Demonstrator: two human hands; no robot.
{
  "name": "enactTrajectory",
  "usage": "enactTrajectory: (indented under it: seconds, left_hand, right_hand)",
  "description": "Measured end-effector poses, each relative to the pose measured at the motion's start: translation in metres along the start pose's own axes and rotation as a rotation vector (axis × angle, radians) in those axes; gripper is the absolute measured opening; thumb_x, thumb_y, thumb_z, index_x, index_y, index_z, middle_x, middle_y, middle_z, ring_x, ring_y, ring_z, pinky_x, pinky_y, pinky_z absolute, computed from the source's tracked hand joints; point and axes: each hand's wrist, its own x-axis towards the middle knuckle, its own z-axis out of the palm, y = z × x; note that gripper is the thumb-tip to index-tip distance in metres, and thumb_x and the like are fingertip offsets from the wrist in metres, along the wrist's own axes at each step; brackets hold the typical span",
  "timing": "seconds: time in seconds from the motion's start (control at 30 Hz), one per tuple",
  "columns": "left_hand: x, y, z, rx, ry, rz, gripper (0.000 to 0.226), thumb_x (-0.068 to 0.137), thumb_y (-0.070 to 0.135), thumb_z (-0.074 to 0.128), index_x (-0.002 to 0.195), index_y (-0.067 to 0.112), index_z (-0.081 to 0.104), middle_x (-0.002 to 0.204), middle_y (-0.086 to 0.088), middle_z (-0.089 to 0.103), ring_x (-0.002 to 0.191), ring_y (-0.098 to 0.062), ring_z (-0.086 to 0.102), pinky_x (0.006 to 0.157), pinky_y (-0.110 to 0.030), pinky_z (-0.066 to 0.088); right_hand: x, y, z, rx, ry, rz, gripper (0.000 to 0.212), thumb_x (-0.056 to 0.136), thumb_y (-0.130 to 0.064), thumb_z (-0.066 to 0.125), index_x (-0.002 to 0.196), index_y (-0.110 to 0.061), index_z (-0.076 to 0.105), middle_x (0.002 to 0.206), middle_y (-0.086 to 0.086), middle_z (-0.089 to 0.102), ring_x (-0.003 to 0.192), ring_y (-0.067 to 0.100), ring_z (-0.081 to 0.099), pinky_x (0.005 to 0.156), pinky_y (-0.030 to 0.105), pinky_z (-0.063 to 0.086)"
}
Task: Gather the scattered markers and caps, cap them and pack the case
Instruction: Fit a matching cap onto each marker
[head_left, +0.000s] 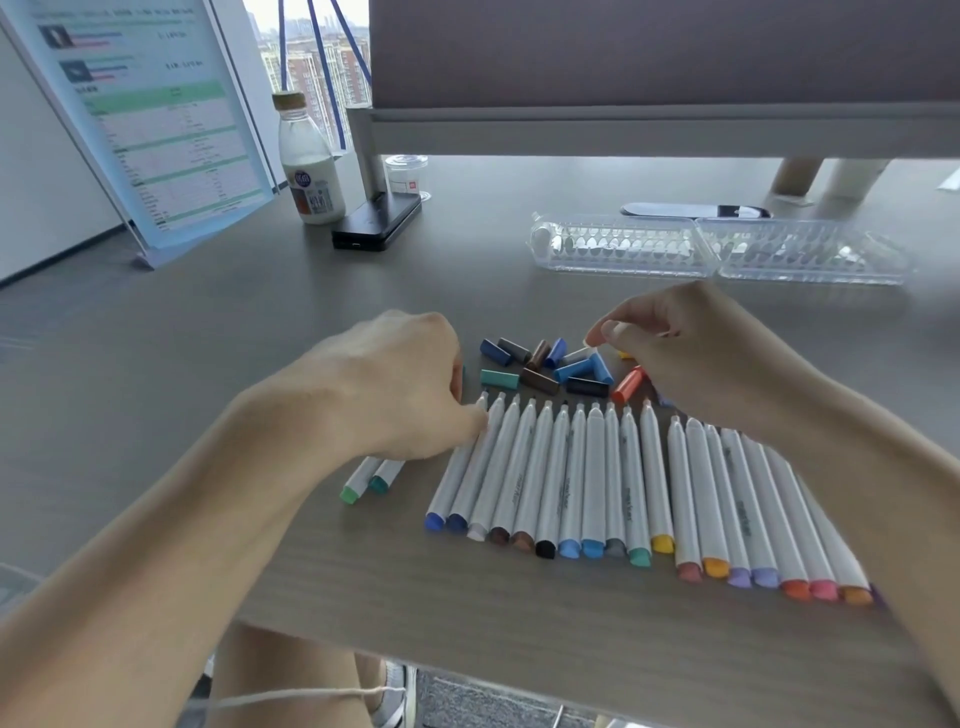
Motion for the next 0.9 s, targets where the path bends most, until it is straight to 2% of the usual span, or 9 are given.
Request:
enactTrajectory:
  seconds: [0.1,0.17,0.27,0.33,0.43,0.53,0.63,0.77,0.9]
  left_hand:
    - [0.000,0.001,0.002,0.080,-0.028,-0.027,0.033,0.084,0.051,0.068,0.073,0.019,0.070,0.070,0.002,0.069,0.068,-0.020,0.069,0.066,-0.039,0.062]
    - [0.000,0.001,0.003,0.093,-0.038,-0.037,0.032,0.084,0.051,0.067,0.074,0.020,0.069,0.071,0.001,0.069,0.068,-0.020,0.068,0.066,-0.037,0.061]
    - [-0.001,0.004,0.003,0.116,-0.019,-0.032,0.028,0.085,0.048,0.066,0.075,0.022,0.067,0.074,0.002,0.067,0.069,-0.019,0.067,0.065,-0.036,0.059]
    - [-0.001,0.003,0.002,0.069,-0.008,-0.027,0.029,0.083,0.046,0.065,0.073,0.019,0.068,0.072,0.000,0.068,0.068,-0.021,0.068,0.064,-0.037,0.060]
    - [0.005,-0.005,-0.003,-0.094,0.044,-0.009,0.035,0.083,0.045,0.065,0.067,0.015,0.071,0.068,-0.001,0.070,0.069,-0.022,0.068,0.065,-0.037,0.060]
    - [0.019,-0.013,-0.007,-0.236,0.106,0.056,0.039,0.089,0.040,0.061,0.065,0.010,0.065,0.056,0.005,0.057,0.054,-0.015,0.050,0.056,-0.030,0.044]
    - [0.031,-0.019,-0.004,-0.574,0.089,0.156,0.040,0.098,0.025,0.057,0.064,0.005,0.054,0.055,0.000,0.043,0.049,-0.014,0.033,0.052,-0.027,0.033]
    - [0.042,-0.025,0.007,-0.936,0.155,0.228,0.030,0.102,0.007,0.053,0.077,-0.009,0.056,0.059,-0.005,0.040,0.053,-0.014,0.030,0.048,-0.017,0.027]
    - [0.048,-0.030,0.021,-1.013,0.195,0.290,0.035,0.103,0.005,0.052,0.069,0.010,0.058,0.060,-0.003,0.041,0.057,-0.015,0.032,0.050,-0.018,0.028]
  right_hand:
    - [0.000,0.000,-0.001,-0.003,0.000,-0.014,0.025,0.104,-0.025,0.051,0.100,-0.031,0.076,0.082,-0.006,0.073,0.068,0.030,0.073,0.066,0.043,0.061]
    - [0.001,0.002,0.000,-0.002,-0.001,-0.023,0.025,0.105,-0.027,0.051,0.105,-0.031,0.075,0.086,-0.012,0.070,0.065,0.016,0.068,0.057,0.030,0.052]
    - [0.002,0.003,0.001,-0.022,-0.019,-0.048,0.025,0.105,-0.029,0.051,0.113,-0.030,0.075,0.089,-0.024,0.064,0.068,-0.001,0.055,0.059,0.020,0.038]
    - [0.001,0.001,0.003,-0.046,-0.056,-0.080,0.024,0.105,-0.031,0.050,0.114,-0.035,0.073,0.103,-0.024,0.066,0.081,-0.001,0.058,0.067,0.022,0.040]
    - [0.000,-0.004,0.007,-0.118,-0.128,-0.124,0.021,0.105,-0.033,0.051,0.109,-0.041,0.070,0.132,-0.018,0.063,0.114,0.010,0.059,0.090,0.034,0.046]
    - [0.000,-0.008,0.010,-0.194,-0.199,-0.161,0.023,0.105,-0.031,0.050,0.114,-0.039,0.070,0.139,-0.016,0.058,0.129,0.013,0.050,0.101,0.033,0.036]
    - [0.000,-0.010,0.013,-0.190,-0.242,-0.145,0.030,0.107,-0.027,0.042,0.120,-0.035,0.069,0.140,-0.015,0.057,0.130,0.010,0.048,0.096,0.028,0.030]
    - [0.003,-0.006,0.016,-0.190,-0.255,-0.137,0.035,0.108,-0.026,0.037,0.119,-0.031,0.070,0.131,-0.010,0.063,0.123,0.013,0.054,0.102,0.035,0.041]
    - [0.004,-0.006,0.017,-0.187,-0.256,-0.115,0.033,0.108,-0.029,0.037,0.118,-0.035,0.068,0.125,-0.008,0.066,0.111,0.012,0.057,0.095,0.035,0.045]
